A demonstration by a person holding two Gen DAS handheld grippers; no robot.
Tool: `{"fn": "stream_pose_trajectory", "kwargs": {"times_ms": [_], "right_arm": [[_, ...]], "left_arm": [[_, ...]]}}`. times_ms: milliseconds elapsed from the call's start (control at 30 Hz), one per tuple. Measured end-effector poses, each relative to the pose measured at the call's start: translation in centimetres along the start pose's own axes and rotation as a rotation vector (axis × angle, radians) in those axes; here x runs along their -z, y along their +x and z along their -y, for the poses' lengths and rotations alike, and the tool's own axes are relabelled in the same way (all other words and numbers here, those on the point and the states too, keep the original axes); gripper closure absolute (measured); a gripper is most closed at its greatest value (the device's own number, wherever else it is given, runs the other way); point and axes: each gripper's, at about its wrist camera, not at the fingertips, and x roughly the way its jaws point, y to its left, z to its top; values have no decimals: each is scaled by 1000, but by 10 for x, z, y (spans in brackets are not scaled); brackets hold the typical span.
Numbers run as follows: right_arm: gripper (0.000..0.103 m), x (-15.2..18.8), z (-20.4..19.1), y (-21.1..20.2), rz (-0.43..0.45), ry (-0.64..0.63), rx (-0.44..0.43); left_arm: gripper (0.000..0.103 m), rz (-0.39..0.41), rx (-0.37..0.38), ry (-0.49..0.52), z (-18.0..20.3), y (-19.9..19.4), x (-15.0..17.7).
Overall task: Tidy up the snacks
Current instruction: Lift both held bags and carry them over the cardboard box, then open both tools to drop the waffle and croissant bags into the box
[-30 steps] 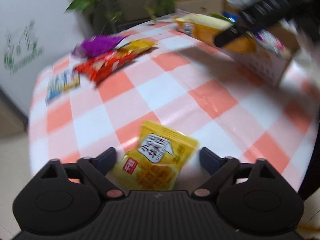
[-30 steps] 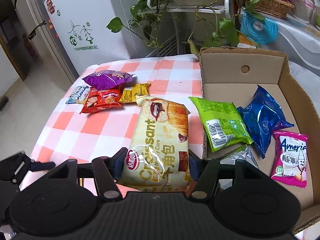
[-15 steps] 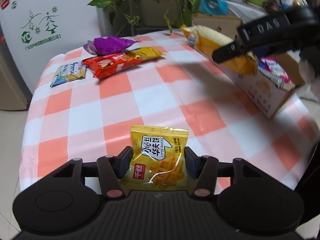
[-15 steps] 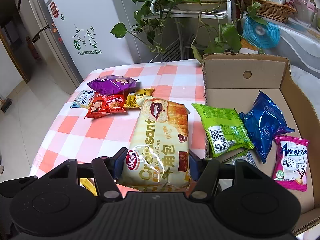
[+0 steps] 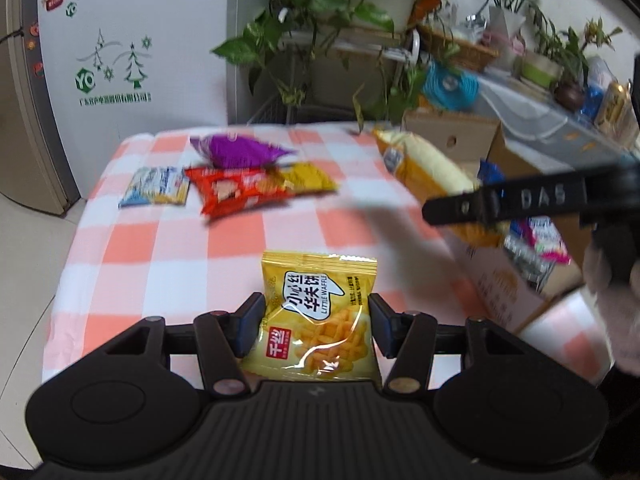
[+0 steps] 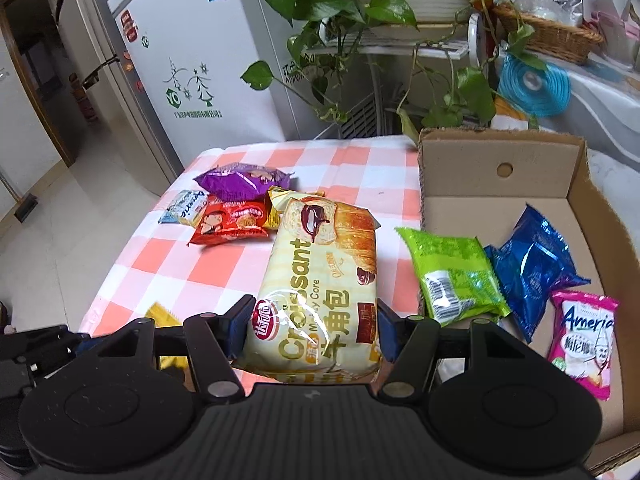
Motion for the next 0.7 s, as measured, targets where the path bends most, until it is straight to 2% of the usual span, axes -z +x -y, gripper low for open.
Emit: {"fn": "stream_pose_trajectory", "kwargs": {"times_ms": [300,700], "right_arm": [[35,-11,19,-25,87,29,33],[35,-14,67,-67,171,97,106]], "left_arm": [[48,73,32,13,31,-2,-33],[48,114,101,27,77,7,-57]]}}
